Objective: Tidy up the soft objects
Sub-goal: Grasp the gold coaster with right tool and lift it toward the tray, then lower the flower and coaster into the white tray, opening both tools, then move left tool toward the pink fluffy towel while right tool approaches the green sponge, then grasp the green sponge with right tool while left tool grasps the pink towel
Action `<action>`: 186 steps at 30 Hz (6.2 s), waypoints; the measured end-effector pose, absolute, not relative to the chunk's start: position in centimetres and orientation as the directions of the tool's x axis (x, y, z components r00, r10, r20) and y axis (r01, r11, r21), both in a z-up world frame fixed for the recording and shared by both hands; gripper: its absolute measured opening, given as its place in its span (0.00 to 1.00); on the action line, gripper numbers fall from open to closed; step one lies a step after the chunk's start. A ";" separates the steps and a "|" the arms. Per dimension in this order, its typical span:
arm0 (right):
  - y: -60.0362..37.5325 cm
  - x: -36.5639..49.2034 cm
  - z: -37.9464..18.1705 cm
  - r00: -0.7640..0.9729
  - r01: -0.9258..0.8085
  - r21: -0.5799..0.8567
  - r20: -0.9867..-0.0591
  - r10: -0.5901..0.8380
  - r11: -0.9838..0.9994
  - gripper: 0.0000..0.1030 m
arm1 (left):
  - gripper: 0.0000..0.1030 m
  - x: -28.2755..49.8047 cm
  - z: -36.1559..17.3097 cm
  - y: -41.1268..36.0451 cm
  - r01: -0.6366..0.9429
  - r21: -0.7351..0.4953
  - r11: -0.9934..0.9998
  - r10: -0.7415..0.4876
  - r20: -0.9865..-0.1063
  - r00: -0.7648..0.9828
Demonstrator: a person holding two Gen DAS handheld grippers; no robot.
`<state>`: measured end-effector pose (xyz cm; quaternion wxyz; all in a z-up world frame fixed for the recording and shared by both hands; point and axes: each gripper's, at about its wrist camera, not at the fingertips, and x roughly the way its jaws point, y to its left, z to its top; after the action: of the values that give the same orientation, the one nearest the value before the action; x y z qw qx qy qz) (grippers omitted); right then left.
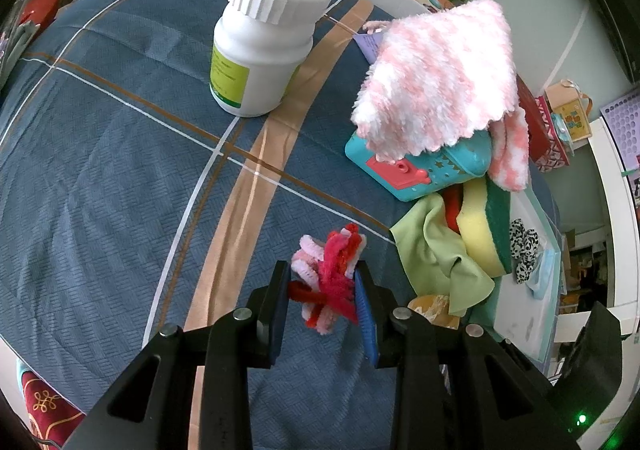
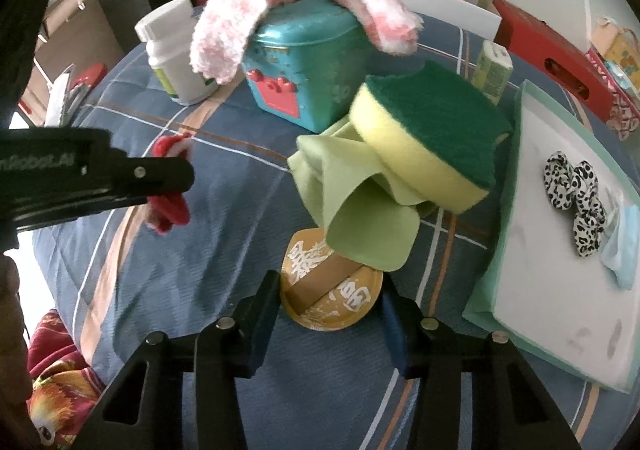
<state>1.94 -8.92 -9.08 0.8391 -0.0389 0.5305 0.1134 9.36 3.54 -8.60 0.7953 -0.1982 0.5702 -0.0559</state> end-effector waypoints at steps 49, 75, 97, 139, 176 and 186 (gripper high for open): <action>-32.7 -0.7 -0.6 0.509 0.564 0.094 -0.822 -0.255 0.821 0.49 | 0.31 8.9 0.8 -15.5 0.361 -0.182 0.914 -0.329 -0.854 0.403; -36.9 -2.2 -2.9 0.463 0.638 0.132 -0.853 -0.241 0.758 0.67 | 0.63 8.0 -5.2 -21.9 0.528 -0.106 0.843 -0.339 -0.867 0.367; -35.4 -1.6 -2.6 0.497 0.593 0.144 -0.840 -0.219 0.792 0.84 | 0.89 9.4 0.4 -14.1 0.371 -0.206 0.905 -0.381 -0.781 0.495; -17.6 10.2 -1.5 0.487 0.146 0.246 -0.861 0.147 0.958 0.84 | 0.97 17.9 1.6 3.1 -0.038 -0.284 0.958 -0.202 -0.765 0.611; -14.2 10.7 -5.0 0.444 0.065 0.215 -0.881 0.165 0.974 0.84 | 0.96 17.5 0.3 0.1 0.024 -0.121 0.992 -0.112 -0.804 0.584; -14.5 10.2 -4.4 0.471 0.066 0.234 -0.864 0.176 0.970 0.75 | 0.60 17.5 0.3 -0.3 0.048 -0.138 0.989 -0.139 -0.798 0.586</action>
<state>10.21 -14.50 -4.36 0.8496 0.1180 0.5131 0.0322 17.52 -0.25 0.34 0.8892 -0.0507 0.4517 -0.0526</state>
